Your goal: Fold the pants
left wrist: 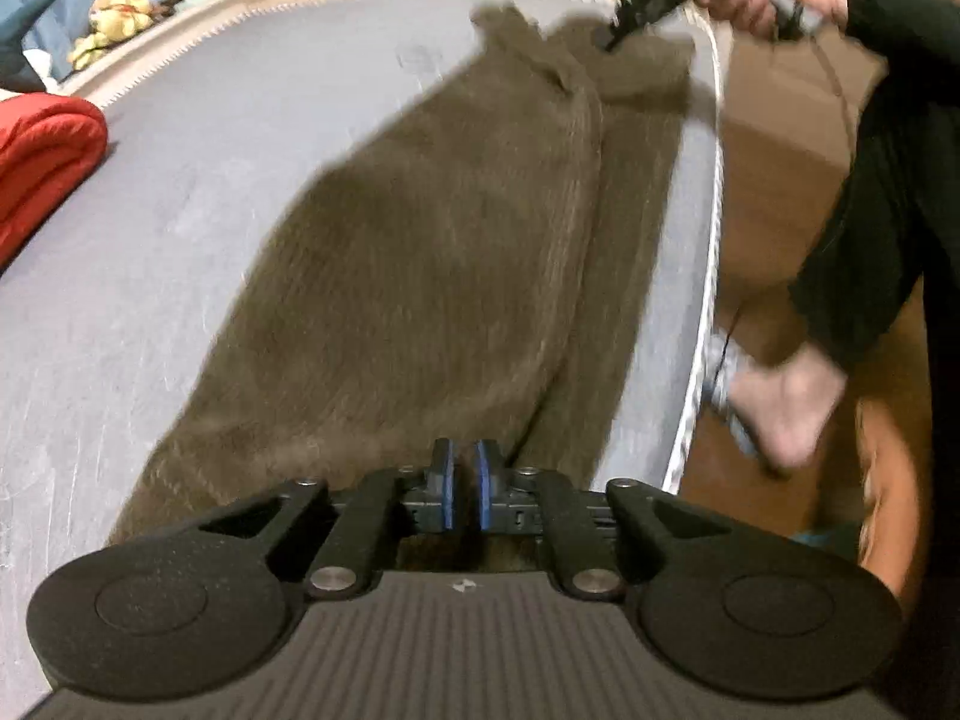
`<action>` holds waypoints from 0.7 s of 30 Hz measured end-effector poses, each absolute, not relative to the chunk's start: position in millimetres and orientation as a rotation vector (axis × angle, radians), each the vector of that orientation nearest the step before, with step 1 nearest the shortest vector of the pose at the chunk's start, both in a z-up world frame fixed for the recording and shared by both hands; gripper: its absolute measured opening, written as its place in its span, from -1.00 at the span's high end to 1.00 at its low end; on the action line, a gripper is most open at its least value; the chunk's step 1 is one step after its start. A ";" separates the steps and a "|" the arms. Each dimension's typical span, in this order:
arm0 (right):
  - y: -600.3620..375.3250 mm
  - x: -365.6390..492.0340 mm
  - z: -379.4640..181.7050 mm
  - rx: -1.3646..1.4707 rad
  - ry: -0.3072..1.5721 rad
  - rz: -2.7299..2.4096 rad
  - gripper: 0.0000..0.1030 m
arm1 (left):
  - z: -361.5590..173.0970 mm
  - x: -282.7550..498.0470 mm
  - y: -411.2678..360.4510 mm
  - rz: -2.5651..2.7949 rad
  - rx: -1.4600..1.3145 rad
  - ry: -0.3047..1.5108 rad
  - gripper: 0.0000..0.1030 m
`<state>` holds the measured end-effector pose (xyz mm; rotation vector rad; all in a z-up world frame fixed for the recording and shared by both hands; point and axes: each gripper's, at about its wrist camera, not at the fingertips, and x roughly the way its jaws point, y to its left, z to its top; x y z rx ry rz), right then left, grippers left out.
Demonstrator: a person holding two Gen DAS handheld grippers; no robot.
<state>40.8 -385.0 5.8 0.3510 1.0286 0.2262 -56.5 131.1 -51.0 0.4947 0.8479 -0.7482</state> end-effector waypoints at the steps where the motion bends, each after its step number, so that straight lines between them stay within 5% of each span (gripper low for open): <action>1: -401.2 43.9 6.7 0.406 0.998 0.191 0.75 | -43.4 -53.2 134.8 -0.741 0.434 0.826 0.35; 3: -434.6 48.0 11.4 0.523 0.909 0.116 0.45 | -26.7 -41.5 141.8 -0.709 0.304 0.771 -0.13; 4: -450.8 50.4 13.9 0.575 0.855 0.070 0.30 | -20.5 -37.0 143.1 -0.682 0.258 0.747 -0.20; 8: -487.5 69.7 10.1 0.655 0.722 -0.035 0.29 | -23.3 -14.5 137.6 -0.562 0.179 0.753 -0.20; 11: -484.3 88.8 -2.4 0.605 0.687 -0.064 0.29 | -34.8 -8.8 119.0 -0.534 0.187 0.794 -0.02; 13: -467.0 111.4 -16.4 0.610 0.705 -0.079 0.29 | -44.7 -5.4 110.0 -0.561 0.171 0.837 0.45; 15: -463.2 130.3 -29.8 0.613 0.734 -0.079 0.29 | -57.7 -5.9 104.6 -0.608 0.149 0.875 0.65; 21: -455.5 165.1 -51.9 0.613 0.770 -0.146 0.29 | -77.9 -5.1 84.4 -0.631 0.223 0.920 0.70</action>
